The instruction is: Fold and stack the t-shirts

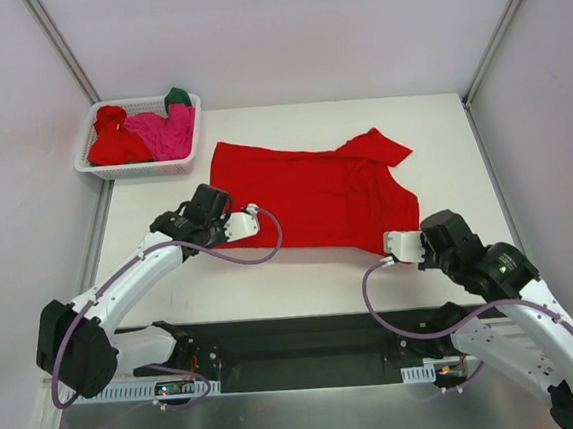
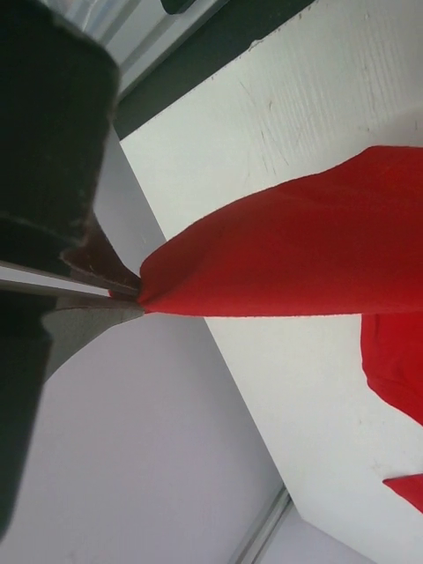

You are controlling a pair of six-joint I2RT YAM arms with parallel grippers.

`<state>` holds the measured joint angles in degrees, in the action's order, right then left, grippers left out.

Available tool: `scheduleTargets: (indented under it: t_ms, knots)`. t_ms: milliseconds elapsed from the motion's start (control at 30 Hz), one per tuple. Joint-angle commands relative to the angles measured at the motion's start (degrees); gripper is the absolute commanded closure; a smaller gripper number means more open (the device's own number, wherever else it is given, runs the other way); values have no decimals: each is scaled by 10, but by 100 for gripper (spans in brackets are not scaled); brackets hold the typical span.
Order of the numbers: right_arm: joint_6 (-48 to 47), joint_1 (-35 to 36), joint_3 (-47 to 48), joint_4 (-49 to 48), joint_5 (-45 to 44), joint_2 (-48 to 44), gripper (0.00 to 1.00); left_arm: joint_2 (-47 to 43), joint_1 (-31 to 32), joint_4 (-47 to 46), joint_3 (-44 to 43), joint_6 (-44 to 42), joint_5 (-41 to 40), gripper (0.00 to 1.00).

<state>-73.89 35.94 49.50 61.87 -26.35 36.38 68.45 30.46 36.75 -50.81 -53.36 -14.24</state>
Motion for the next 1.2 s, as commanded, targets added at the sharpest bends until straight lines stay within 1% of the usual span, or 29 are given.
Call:
scheduleTargets:
  t_ms: [0,167,333,467,667,767,933,1167]
  knots:
    - [-19,4,-5,-30,-34,-3,99,12,6,-55,-19,-24,-33,100]
    - [-36,4,-16,-55,-36,-9,99,20,5,-91,-13,-46,-51,100]
    - [-75,4,-31,-103,-37,-21,99,28,1,-130,1,-54,-73,100]
    - [-98,4,-37,-133,-30,-17,99,34,0,-138,11,-52,-79,100]
    - [-150,4,-70,-206,-12,-28,99,32,0,-138,25,-46,-83,100]
    - [-154,4,-76,-226,1,-24,99,30,-1,-138,37,-43,-89,100]
    - [-166,5,-76,-273,6,4,99,25,-6,-138,50,-37,-94,100]
    - [-174,4,-32,-336,8,83,99,30,-11,-138,43,-28,-100,100]
